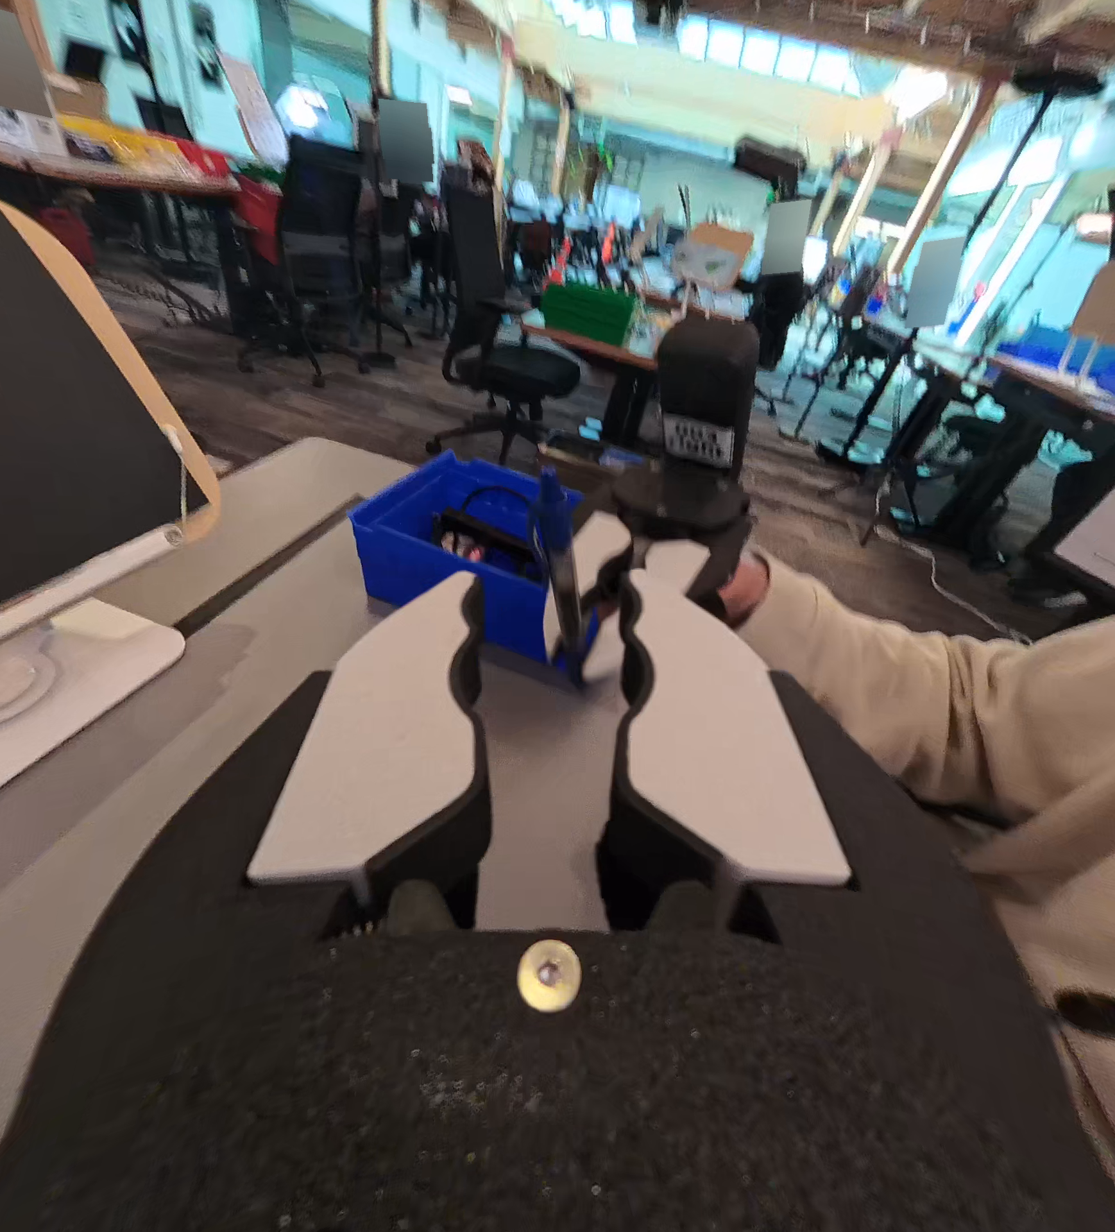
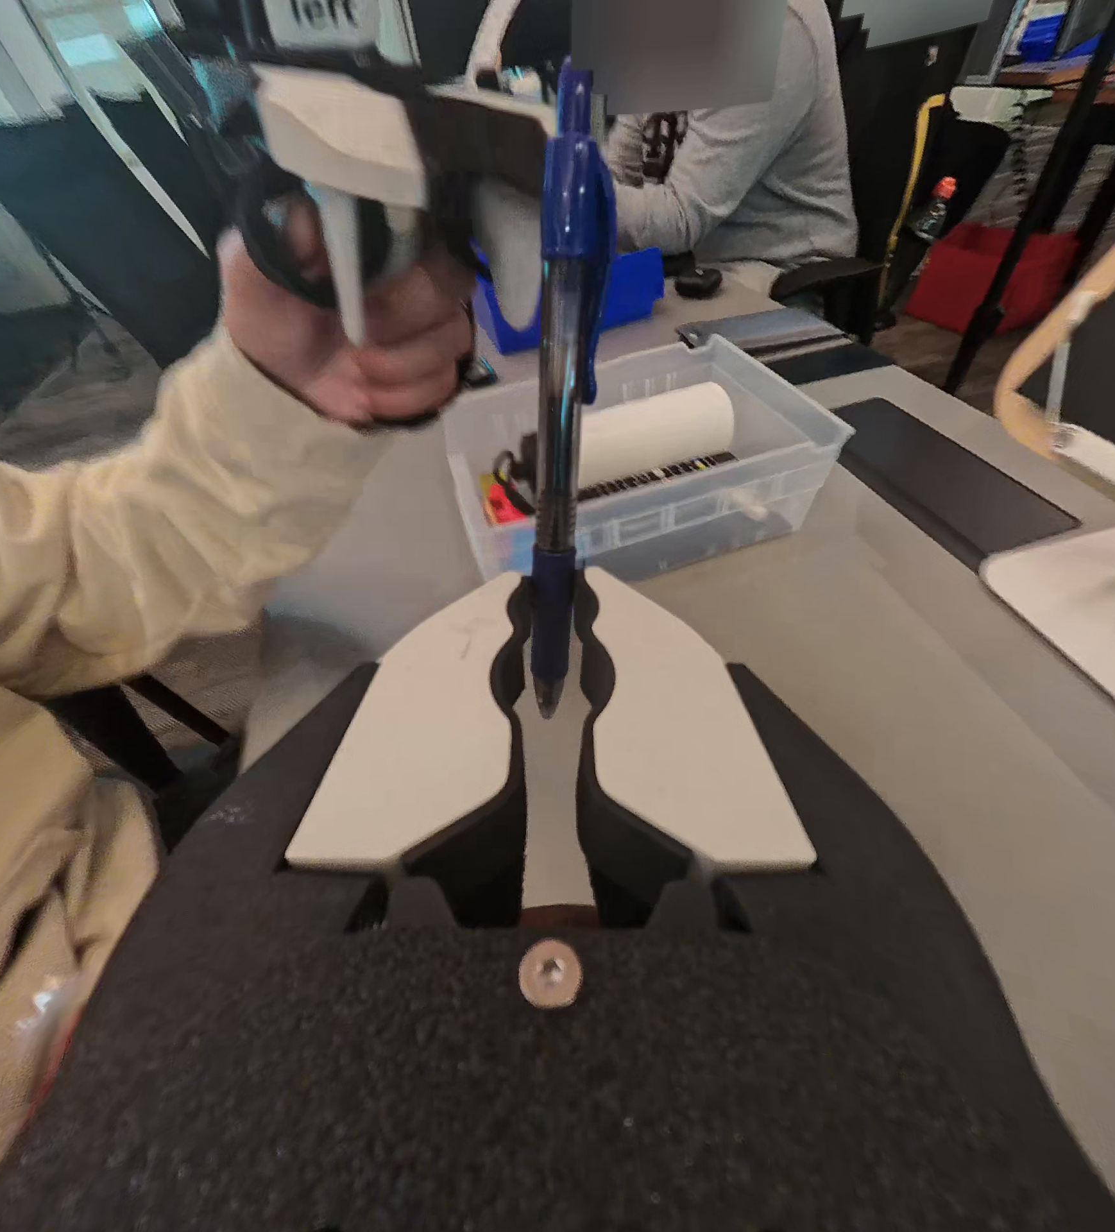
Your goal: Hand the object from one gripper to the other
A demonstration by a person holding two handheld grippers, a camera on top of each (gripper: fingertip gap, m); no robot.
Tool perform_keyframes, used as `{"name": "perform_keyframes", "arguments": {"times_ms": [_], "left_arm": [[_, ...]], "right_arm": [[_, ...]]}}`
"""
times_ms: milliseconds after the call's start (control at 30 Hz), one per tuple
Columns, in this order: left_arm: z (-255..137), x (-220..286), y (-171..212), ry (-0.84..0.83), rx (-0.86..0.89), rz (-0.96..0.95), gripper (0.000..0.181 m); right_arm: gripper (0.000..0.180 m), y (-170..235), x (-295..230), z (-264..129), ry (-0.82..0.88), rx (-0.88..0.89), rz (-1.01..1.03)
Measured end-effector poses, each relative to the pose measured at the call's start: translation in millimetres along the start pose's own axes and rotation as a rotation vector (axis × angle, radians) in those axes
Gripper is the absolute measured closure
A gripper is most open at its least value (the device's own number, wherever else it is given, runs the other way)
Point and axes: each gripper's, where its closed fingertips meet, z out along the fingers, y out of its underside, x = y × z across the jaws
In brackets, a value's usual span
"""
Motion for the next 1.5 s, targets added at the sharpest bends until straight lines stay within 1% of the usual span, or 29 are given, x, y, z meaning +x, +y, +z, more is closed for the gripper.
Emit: {"name": "perform_keyframes", "arguments": {"times_ms": [33, 100, 167, 233, 367, 467, 533, 600, 700, 733, 767, 800, 867, 1000, 1100, 1167, 1233, 1333, 1400, 1467, 1500], "left_arm": [[-2.7, 1.3, 6.5, 0.014, -0.063, -0.006, 0.136], [-6.9, 2.9, 26.0, 0.031, -0.22, -0.043, 0.126], [-6.3, -2.7, 36.2, -0.024, -0.289, -0.063, 0.126], [0.3, -5.5, 35.7, -0.06, -0.283, -0.077, 0.127], [14.2, -8.1, 36.2, -0.07, -0.252, -0.202, 0.127], [18.3, -10.9, 35.0, -0.051, -0.201, -0.27, 0.13], [20.0, -9.3, 40.3, -0.023, -0.222, -0.296, 0.133], [21.4, -10.2, 46.6, -0.029, -0.249, -0.285, 0.135], [23.5, -13.6, 51.6, -0.048, -0.263, -0.271, 0.139], [24.0, -14.3, 52.6, -0.048, -0.264, -0.272, 0.143], [24.4, -14.7, 54.6, -0.044, -0.272, -0.271, 0.153], [24.7, -13.1, 57.1, -0.029, -0.284, -0.263, 0.168], [25.1, -11.8, 61.8, -0.017, -0.306, -0.254, 0.171], [25.8, -13.5, 62.3, -0.022, -0.311, -0.22, 0.171], [21.8, -13.4, 60.5, -0.005, -0.309, -0.195, 0.171], [16.1, -14.3, 52.3, 0.014, -0.265, -0.18, 0.171], [6.9, -16.3, 39.9, 0.044, -0.199, -0.194, 0.171], [-7.2, -12.4, 12.6, 0.149, -0.022, -0.235, 0.171], [-11.1, -6.1, 2.0, 0.218, 0.054, -0.246, 0.171], [-9.2, 0.3, -1.7, 0.258, 0.09, -0.234, 0.171], [-6.9, 3.9, -1.3, 0.277, 0.092, -0.23, 0.171]], "right_arm": [[0.168, 5.4, 9.7, -9.3, 0.06, -0.04, -0.043], [0.168, 15.9, 38.3, -30.0, 0.284, -0.157, -0.222], [0.168, 17.1, 53.9, -43.3, 0.472, -0.268, -0.431], [0.168, 9.8, 63.9, -49.1, 0.664, -0.343, -0.611], [0.168, -5.5, 56.9, -40.0, 0.885, -0.404, -0.888], [0.168, -7.0, 48.3, -27.3, 0.915, -0.422, -0.958], [0.168, -9.0, 45.2, -21.9, 0.915, -0.398, -0.964], [0.168, -7.6, 46.4, -20.3, 0.912, -0.41, -0.95], [0.168, -9.5, 42.8, -16.6, 0.906, -0.4, -0.987], [0.168, -10.0, 42.0, -15.4, 0.908, -0.404, -0.999], [0.168, -10.1, 41.0, -13.9, 0.907, -0.407, -1.01], [0.168, -9.7, 40.0, -12.3, 0.901, -0.408, -1.019], [0.168, -5.6, 41.5, -10.4, 0.89, -0.422, -1.012], [0.168, 0.2, 41.1, -7.1, 0.838, -0.384, -0.984], [0.157, 13.4, 30.3, -6.6, 0.683, -0.367, -0.943], [0.155, 9.5, 25.8, -17.1, 0.625, -0.299, -0.862], [0.152, -5.4, 20.7, -31.0, 0.549, -0.148, -0.693], [0.146, -29.6, 19.8, -50.9, 0.388, 0.149, -0.339], [0.139, -37.0, 18.0, -55.9, 0.201, 0.316, -0.051], [0.13, -41.5, 10.7, -53.0, -0.016, 0.42, 0.214], [0.127, -43.7, 5.2, -50.5, -0.112, 0.453, 0.297]]}}
